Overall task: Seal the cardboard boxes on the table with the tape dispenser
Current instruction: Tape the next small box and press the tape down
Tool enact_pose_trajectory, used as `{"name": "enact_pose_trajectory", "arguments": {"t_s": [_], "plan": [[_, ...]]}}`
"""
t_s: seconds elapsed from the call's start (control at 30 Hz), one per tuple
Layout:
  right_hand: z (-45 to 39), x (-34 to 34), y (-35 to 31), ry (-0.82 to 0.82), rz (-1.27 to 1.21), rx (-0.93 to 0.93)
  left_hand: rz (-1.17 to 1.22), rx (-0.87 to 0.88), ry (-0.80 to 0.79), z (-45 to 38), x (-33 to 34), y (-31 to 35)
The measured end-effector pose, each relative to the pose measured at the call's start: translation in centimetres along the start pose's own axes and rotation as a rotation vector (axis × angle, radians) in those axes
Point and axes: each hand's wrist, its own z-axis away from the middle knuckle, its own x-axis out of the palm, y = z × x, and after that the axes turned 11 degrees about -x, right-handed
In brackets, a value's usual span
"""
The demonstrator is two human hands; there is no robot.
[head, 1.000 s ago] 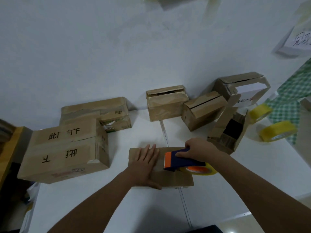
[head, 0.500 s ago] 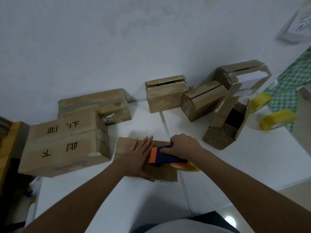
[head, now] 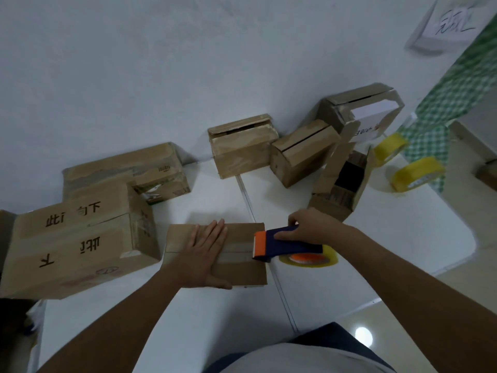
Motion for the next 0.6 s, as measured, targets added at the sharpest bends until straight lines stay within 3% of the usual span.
{"name": "enact_pose_trajectory", "arguments": {"t_s": [0.27,0.43,0.6], "plan": [[0.6,3.1,3.5,0.047,-0.117,-0.037,-0.054,-0.012,-0.038,0.0,-0.8,0.7],[0.5,3.5,4.1,0.046,-0.128,-0.052,-0.033,0.053,-0.056,-2.0,-0.9,5.0],[0.8,3.9,4.2,0.052,-0.163,-0.061,-0.050,0.044,0.007,-2.2,-0.3,5.0]]}}
